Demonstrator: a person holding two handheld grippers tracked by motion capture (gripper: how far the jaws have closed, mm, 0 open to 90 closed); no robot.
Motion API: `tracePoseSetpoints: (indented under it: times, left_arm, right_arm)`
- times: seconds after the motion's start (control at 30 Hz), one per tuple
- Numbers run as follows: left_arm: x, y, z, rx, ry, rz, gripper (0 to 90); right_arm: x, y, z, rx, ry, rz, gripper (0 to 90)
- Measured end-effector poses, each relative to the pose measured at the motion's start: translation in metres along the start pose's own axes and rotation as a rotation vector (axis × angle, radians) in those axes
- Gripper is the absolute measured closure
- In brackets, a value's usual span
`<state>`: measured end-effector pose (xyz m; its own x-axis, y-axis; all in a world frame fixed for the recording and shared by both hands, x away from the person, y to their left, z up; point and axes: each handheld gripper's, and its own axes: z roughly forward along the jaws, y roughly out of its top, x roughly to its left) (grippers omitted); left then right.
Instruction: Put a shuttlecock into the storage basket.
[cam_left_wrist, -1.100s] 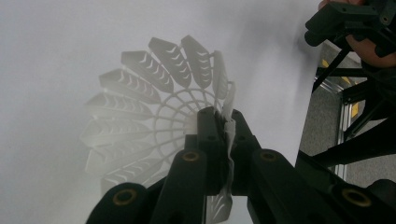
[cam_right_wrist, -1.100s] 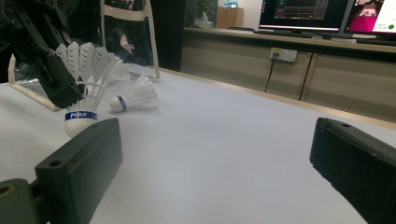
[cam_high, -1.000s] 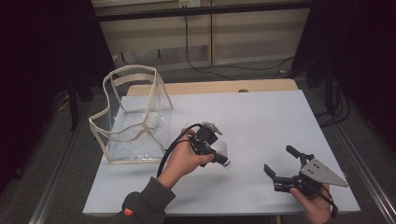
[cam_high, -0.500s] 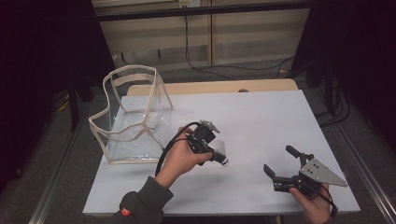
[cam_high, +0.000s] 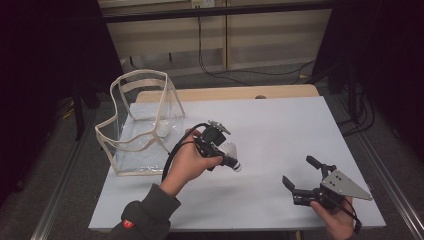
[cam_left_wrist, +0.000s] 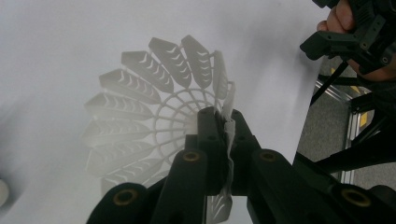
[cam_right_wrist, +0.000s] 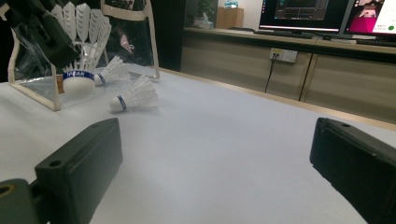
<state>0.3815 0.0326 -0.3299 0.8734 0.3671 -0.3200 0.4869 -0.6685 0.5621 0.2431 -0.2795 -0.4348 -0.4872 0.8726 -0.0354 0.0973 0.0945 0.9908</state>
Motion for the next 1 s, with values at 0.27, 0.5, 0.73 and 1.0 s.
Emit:
tracePoseSetpoints:
  times: [0.27,0.5,0.73,1.0]
  left_arm:
    - [0.001,0.006,-0.022,-0.020,0.015,-0.026,87.5]
    - [0.004,0.009,-0.035,-0.022,0.012,-0.051,87.5]
    - [0.006,0.013,-0.051,-0.039,0.027,-0.066,87.5]
    - [0.006,0.018,-0.062,-0.040,0.042,-0.077,87.4]
  right_arm:
    - [0.000,0.000,-0.001,0.000,-0.002,-0.001,2.4]
    - [-0.001,0.000,-0.001,-0.004,-0.004,-0.004,2.4]
    - [0.000,0.000,-0.001,-0.002,-0.001,-0.002,2.4]
    - [-0.001,0.000,-0.001,-0.004,-0.003,-0.002,2.4]
